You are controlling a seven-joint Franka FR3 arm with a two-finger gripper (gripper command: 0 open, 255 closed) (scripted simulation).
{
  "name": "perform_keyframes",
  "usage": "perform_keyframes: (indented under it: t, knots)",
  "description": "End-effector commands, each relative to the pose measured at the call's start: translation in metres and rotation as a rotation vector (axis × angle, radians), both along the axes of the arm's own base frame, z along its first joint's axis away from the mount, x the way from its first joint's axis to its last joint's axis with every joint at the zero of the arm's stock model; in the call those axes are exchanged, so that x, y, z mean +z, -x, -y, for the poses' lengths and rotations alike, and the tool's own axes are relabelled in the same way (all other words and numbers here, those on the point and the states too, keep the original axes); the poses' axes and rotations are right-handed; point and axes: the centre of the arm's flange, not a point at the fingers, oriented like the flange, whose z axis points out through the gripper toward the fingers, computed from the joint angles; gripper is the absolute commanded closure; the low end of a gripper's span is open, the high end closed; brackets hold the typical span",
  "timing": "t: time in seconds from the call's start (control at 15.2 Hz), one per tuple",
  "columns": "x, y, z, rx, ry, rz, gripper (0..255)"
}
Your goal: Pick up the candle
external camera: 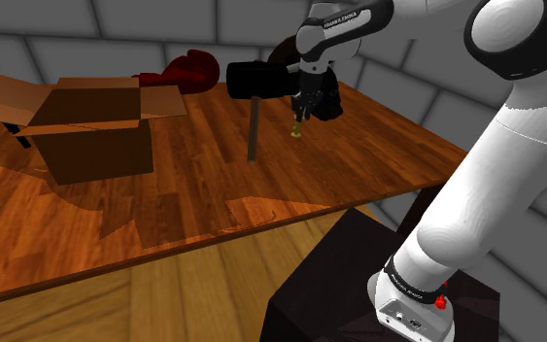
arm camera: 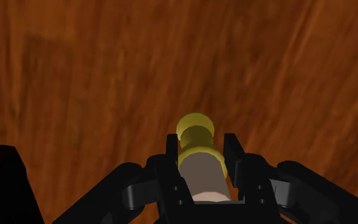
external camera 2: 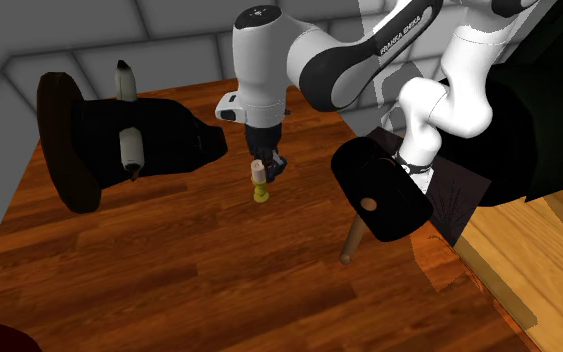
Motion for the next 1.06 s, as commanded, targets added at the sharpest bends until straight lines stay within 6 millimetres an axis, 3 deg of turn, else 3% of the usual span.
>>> perform_keyframes:
  t: [0.0,0.86,0.99]
  knots:
    - [0.007,0.0,0.0,0.0,0.0,-0.001,255]
    - [0.076,0.0,0.0,0.0,0.0,-0.001,255]
    - [0.077,0.0,0.0,0.0,0.0,-0.001,255]
